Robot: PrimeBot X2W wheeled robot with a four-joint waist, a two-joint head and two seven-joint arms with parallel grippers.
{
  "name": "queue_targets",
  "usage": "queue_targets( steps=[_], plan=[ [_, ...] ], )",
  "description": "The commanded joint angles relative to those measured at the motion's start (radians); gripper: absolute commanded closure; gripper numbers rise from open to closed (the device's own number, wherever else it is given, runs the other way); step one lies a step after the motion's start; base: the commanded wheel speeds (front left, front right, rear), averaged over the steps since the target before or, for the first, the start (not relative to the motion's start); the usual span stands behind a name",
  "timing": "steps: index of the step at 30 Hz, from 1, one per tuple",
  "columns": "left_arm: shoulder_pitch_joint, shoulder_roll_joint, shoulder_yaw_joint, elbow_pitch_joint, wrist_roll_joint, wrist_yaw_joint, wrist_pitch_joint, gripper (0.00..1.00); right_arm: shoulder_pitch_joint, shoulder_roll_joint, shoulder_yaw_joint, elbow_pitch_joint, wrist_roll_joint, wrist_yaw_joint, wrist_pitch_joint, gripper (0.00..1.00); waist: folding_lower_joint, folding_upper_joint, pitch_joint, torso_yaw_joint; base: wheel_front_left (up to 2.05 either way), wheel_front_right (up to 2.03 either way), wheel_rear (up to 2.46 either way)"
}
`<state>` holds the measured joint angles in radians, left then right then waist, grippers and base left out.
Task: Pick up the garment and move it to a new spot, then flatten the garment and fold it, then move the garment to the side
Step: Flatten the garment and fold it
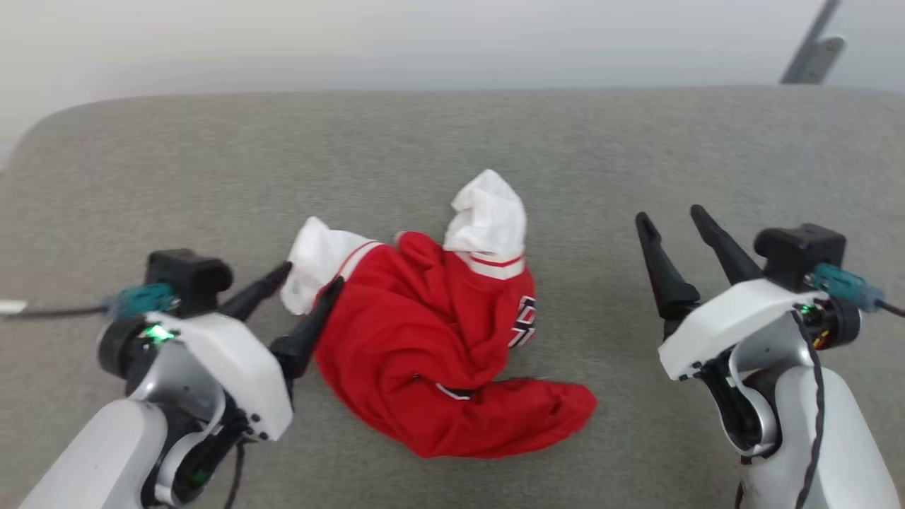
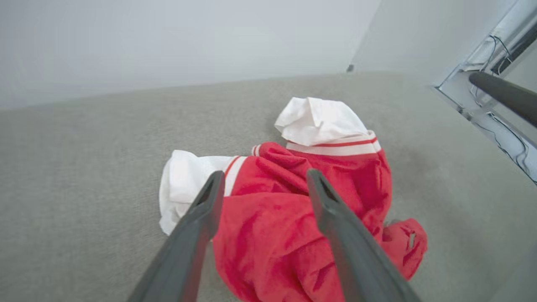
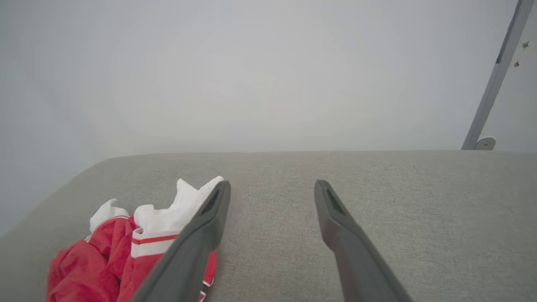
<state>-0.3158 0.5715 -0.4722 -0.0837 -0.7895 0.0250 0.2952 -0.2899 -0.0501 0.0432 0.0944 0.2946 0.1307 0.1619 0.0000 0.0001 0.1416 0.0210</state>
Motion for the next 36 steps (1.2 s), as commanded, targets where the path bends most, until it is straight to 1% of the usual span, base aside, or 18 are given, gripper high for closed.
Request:
queue_targets(
  steps=[1, 7, 11, 15, 18, 19, 24, 27, 30, 31, 32, 33, 36],
  plan=[
    [0.022, 0.005, 0.013, 0.003, 0.030, 0.006, -0.048, 0.00, -0.013, -0.004, 0.007, 0.005, -0.010, 0.000, 0.015, 0.00, 0.0000, -0.0001, -0.012, 0.034, 0.00, 0.00, 0.00],
    [0.075, -0.007, 0.069, 0.041, 0.093, 0.038, -0.249, 0.00, -0.060, -0.022, 0.033, 0.043, -0.004, 0.000, 0.082, 0.00, 0.0000, -0.0001, -0.014, 0.107, 0.00, 0.00, 0.00],
    [0.108, -0.031, 0.102, 0.070, 0.114, 0.067, -0.373, 0.00, -0.102, -0.045, 0.048, 0.094, -0.007, 0.000, 0.140, 0.00, 0.0000, -0.0001, -0.011, 0.159, 0.00, 0.00, 0.00],
    [0.148, -0.057, 0.127, 0.090, 0.126, 0.092, -0.470, 0.00, -0.151, -0.062, 0.056, 0.159, -0.012, 0.000, 0.211, 0.00, 0.0000, -0.0001, -0.008, 0.213, 0.00, 0.00, 0.00],
    [0.170, -0.081, 0.140, 0.097, 0.131, 0.108, -0.513, 0.00, -0.186, -0.076, 0.056, 0.211, -0.023, 0.000, 0.273, 0.00, 0.0000, -0.0001, -0.007, 0.252, 0.00, 0.00, 0.00],
    [0.178, -0.088, 0.143, 0.099, 0.135, 0.107, -0.523, 0.00, -0.197, -0.086, 0.061, 0.225, -0.037, 0.000, 0.293, 0.00, 0.0000, -0.0001, -0.006, 0.265, 0.00, 0.00, 0.00],
    [0.210, -0.125, 0.178, 0.117, 0.152, 0.116, -0.555, 0.00, -0.241, -0.099, 0.050, 0.313, -0.071, 0.000, 0.396, 0.00, 0.0000, -0.0001, -0.004, 0.311, 0.00, 0.00, 0.00],
    [0.228, -0.151, 0.213, 0.129, 0.154, 0.106, -0.560, 0.00, -0.266, -0.098, 0.053, 0.361, -0.078, 0.000, 0.442, 0.00, 0.0000, -0.0001, -0.001, 0.329, 0.00, 0.00, 0.00],
    [0.248, -0.191, 0.257, 0.116, 0.175, 0.097, -0.561, 0.00, -0.290, -0.102, 0.056, 0.412, -0.089, 0.000, 0.474, 0.00, 0.0000, -0.0001, 0.004, 0.340, 0.00, 0.00, 0.00],
    [0.257, -0.205, 0.273, 0.114, 0.185, 0.089, -0.562, 0.00, -0.299, -0.107, 0.073, 0.426, -0.098, 0.000, 0.484, 0.00, 0.0000, -0.0001, 0.005, 0.343, 0.00, 0.00, 0.00],
    [0.266, -0.221, 0.289, 0.113, 0.193, 0.083, -0.562, 0.00, -0.308, -0.105, 0.078, 0.441, -0.094, 0.000, 0.493, 0.36, 0.0000, -0.0001, 0.006, 0.345, 0.00, 0.00, 0.00],
    [0.271, -0.234, 0.306, 0.112, 0.203, 0.076, -0.562, 0.00, -0.320, -0.100, 0.073, 0.452, -0.087, 0.000, 0.491, 1.00, 0.0000, -0.0001, 0.008, 0.346, 0.00, 0.00, 0.00],
    [0.290, -0.278, 0.354, 0.114, 0.225, 0.048, -0.561, 0.00, -0.341, -0.105, 0.078, 0.477, -0.092, 0.000, 0.476, 1.00, 0.0000, -0.0001, 0.009, 0.346, 0.00, 0.00, 0.00]
  ],
)
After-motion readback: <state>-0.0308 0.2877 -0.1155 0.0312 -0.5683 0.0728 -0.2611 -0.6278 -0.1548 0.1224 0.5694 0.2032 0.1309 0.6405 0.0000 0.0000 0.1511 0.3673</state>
